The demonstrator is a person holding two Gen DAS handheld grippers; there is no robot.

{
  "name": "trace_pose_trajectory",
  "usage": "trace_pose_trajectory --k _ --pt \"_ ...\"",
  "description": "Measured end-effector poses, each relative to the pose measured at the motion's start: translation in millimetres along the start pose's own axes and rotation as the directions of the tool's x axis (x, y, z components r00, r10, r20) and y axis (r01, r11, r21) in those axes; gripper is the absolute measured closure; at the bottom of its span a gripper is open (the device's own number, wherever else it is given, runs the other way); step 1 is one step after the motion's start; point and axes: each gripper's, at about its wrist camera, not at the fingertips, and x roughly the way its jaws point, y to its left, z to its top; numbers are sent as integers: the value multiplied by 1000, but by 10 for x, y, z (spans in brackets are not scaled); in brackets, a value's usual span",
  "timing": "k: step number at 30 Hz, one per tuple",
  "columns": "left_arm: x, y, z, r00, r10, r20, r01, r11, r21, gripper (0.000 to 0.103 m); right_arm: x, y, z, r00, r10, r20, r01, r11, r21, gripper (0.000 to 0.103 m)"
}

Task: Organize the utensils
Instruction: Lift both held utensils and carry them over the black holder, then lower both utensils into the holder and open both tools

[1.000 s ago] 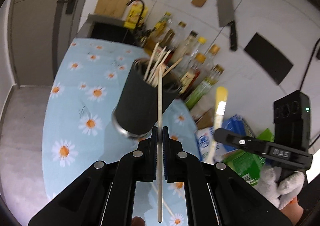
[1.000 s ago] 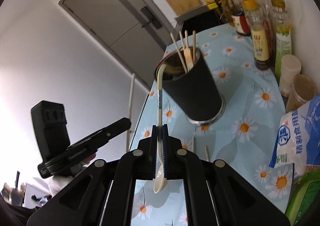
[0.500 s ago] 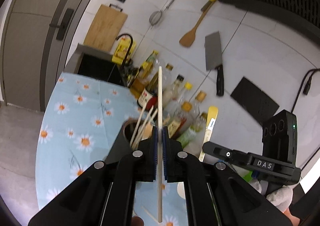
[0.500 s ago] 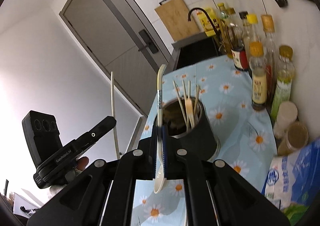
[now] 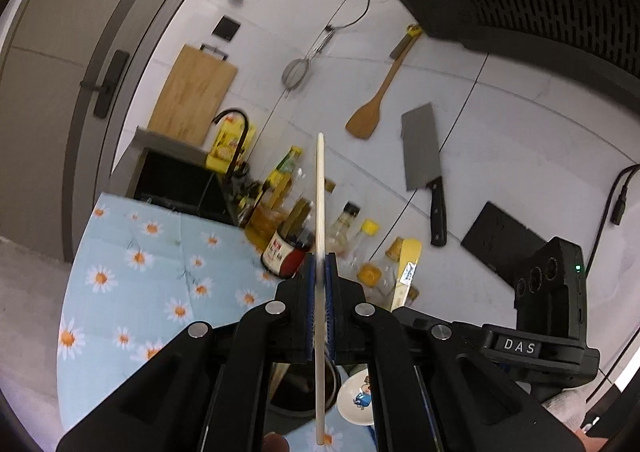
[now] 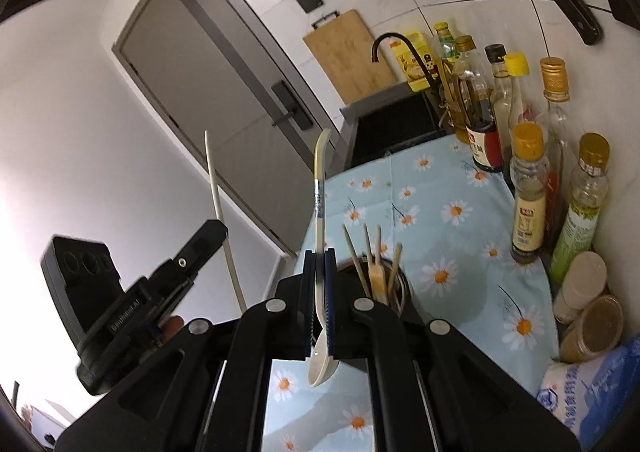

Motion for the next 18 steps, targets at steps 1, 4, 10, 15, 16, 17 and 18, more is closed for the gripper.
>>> trace_pose_trajectory --k 1,4,10,15,16,17,18 --pt "20 13 10 1000 -1 7 1 1000 5 99 1 -7 20 1000 9 15 -9 1000 6 97" --pt "99 69 31 1000 -2 20 1 1000 5 99 37 -28 86 998 6 58 -7 1000 13 97" --pt "273 131 -10 998 8 60 -9 1000 28 99 245 -162 141 997 14 81 -19 998 59 97" --pt "411 163 -116 998 31 48 -34 998 57 99 458 -215 24 999 -18 43 16 999 50 97" --pt "435 178 -144 999 32 38 -34 998 61 99 485 -225 1 999 -24 37 23 999 48 97" --pt "456 191 -169 999 32 31 -34 998 60 99 521 -239 -32 999 -29 28 28 998 48 97" --pt "474 207 -192 999 35 24 -36 998 58 99 550 -250 -57 999 -36 19 35 998 47 97"
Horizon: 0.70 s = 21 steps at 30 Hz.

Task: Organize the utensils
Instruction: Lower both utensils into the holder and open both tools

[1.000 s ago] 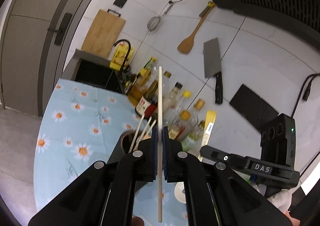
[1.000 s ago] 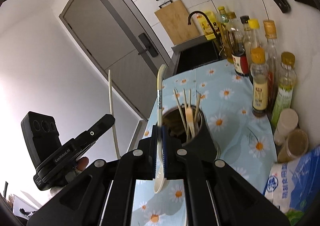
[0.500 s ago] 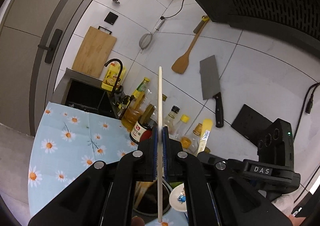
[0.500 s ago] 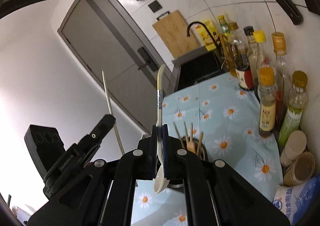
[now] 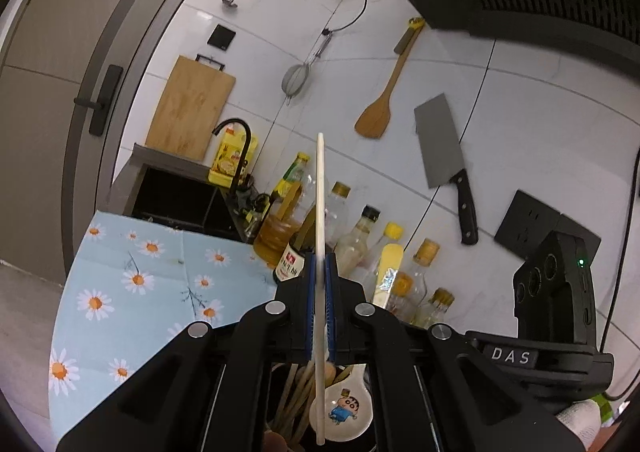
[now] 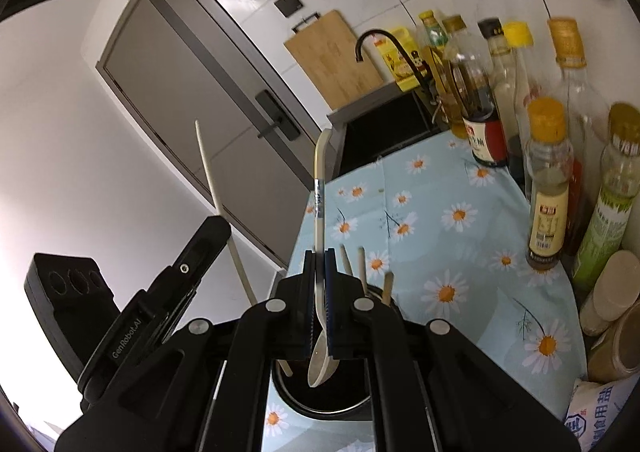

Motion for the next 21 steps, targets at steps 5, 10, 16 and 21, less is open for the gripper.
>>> trace_pose_trajectory --k 5,10,16,21 --pt "66 22 -117 999 7 -41 -7 1000 10 99 86 -41 -91 1000 -9 -28 10 1000 8 97" --pt "89 36 -222 997 21 -77 -20 1000 14 99 177 -69 -147 997 2 -77 0 999 33 95" --pt "36 49 -294 995 22 -101 -21 1000 9 98 136 -185 -180 996 29 -87 -18 991 134 83" --pt "-76 40 -295 996 23 -91 -24 1000 -8 98 -36 -191 -156 998 30 -63 -20 988 153 83"
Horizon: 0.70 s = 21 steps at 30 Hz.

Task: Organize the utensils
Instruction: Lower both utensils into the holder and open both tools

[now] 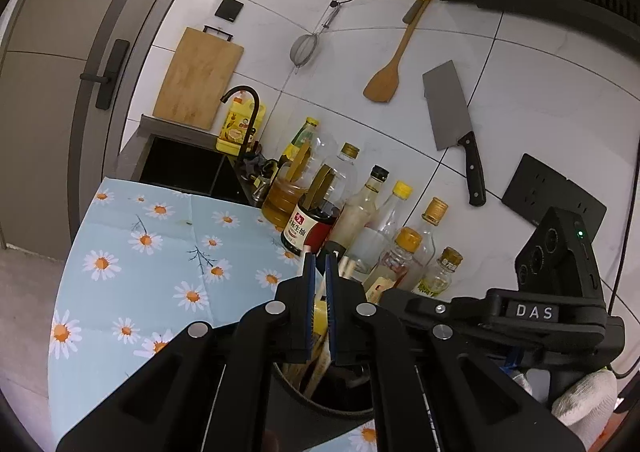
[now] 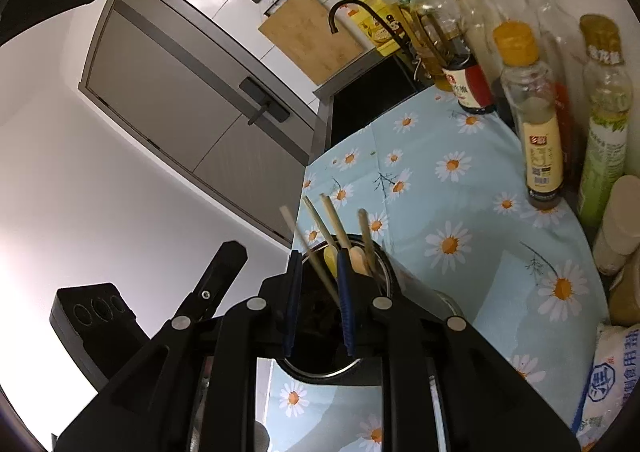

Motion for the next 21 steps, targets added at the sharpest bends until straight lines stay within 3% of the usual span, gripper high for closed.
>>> trace_pose_trajectory --k 9,10,12,21 --pt "-206 -76 -24 1000 19 0 -19 1000 -2 98 -234 122 -75 1000 -20 -3 20 1000 -9 83" --pt "-240 -86 -25 1000 19 0 -19 1000 -2 96 -266 142 -87 1000 -20 -4 20 1000 -14 83" --pt "-315 -105 -19 1000 23 -4 -23 1000 -8 75 -361 205 -110 1000 -24 2 24 999 -36 83" --pt "-721 -284 -76 998 49 -37 -49 999 16 73 -816 468 -208 999 -19 27 22 991 -130 78"
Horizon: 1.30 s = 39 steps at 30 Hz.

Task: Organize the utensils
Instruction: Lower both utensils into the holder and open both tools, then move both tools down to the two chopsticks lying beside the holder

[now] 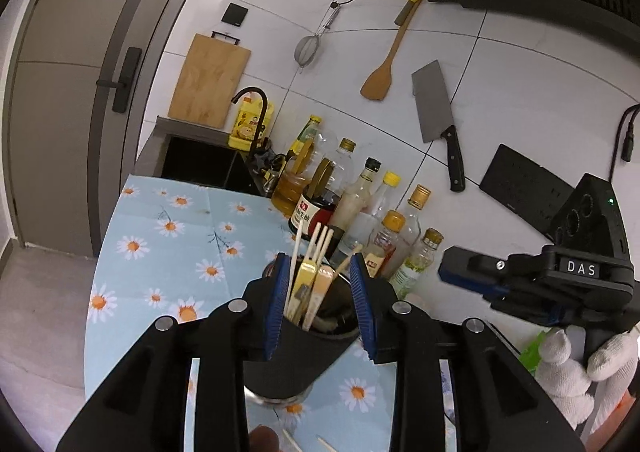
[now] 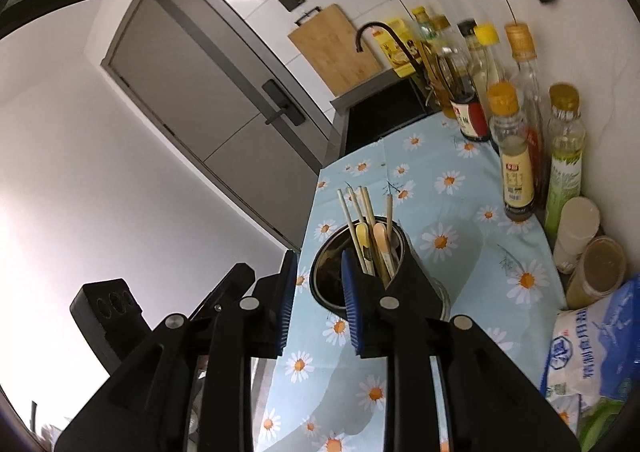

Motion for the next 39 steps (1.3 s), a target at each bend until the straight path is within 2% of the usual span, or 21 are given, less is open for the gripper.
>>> trace_pose_trajectory --k 7,13,21,25,27,31,34,36,39 --pt "-270 -131 -28 998 43 -35 -42 998 36 72 -264 183 -113 1000 3 -7 -4 995 -96 75" --pt "-425 -207 -111 993 90 -81 -85 995 56 71 -457 277 -216 998 -57 17 59 980 -189 75" --pt "-549 -274 -311 977 128 -169 -117 991 70 71 -536 248 -347 994 -100 -42 86 963 -256 74" --pt "-593 -273 -490 967 125 -223 -115 992 58 71 -493 214 -440 985 -145 -96 112 949 -294 68" --pt "-615 -266 -591 962 125 -242 -116 992 52 71 -426 179 -488 970 -205 -128 157 937 -312 68" --pt "-621 -217 -846 946 125 -300 -121 992 32 71 -269 76 -619 943 -254 -216 175 929 -327 68" --pt "-614 -167 -1013 933 117 -339 -125 992 -3 71 -98 -5 -746 911 -283 -299 175 923 -342 68" --pt "-604 -150 -1139 925 110 -363 -124 992 -17 71 80 -36 -872 876 -292 -384 147 920 -364 68" --pt "-582 -120 -1317 910 101 -402 -126 991 -35 71 337 -111 -1098 809 -332 -485 135 908 -397 68"
